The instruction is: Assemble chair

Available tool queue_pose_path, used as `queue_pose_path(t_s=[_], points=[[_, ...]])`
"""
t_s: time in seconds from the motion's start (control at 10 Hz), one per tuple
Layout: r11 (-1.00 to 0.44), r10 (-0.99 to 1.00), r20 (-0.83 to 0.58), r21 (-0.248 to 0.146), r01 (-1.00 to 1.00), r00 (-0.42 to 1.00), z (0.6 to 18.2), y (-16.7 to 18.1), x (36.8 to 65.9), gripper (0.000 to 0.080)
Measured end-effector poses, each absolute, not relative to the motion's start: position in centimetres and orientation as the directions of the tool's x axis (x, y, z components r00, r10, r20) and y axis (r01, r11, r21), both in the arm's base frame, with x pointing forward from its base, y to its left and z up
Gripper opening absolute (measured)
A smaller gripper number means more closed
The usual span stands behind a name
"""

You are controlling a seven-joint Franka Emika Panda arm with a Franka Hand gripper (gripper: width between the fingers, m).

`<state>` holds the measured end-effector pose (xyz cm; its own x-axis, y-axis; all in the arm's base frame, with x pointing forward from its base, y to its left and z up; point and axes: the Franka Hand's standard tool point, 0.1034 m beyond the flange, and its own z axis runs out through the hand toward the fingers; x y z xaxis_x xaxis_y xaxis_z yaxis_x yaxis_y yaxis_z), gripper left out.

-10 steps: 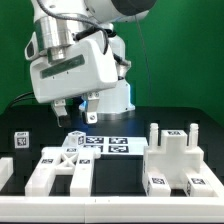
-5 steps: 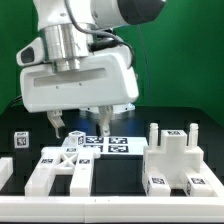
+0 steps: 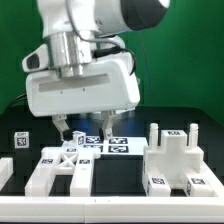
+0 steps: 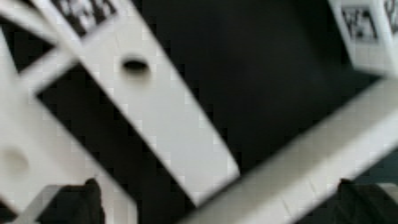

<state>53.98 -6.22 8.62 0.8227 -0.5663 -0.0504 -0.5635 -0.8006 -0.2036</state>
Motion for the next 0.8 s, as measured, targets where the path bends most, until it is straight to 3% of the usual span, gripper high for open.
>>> queue_pose_path(t_s=[0.1,0.3,0.5,0.8], points=[[-0.793,-0.570,-0.113,-0.186,-0.580,0.814,8.3,-6.0,54.4,0.0649],[-0.792,-0.572,-0.119,-0.177,-0.584,0.812,7.3,-5.5,54.6,0.0649],[-0.791,-0.573,-0.119,-0.177,-0.585,0.811,7.3,-5.6,54.6,0.0649],[-0.947,-0.276,-0.077,-0.146,-0.285,0.958,6.5,-4.9,54.3,0.0649]])
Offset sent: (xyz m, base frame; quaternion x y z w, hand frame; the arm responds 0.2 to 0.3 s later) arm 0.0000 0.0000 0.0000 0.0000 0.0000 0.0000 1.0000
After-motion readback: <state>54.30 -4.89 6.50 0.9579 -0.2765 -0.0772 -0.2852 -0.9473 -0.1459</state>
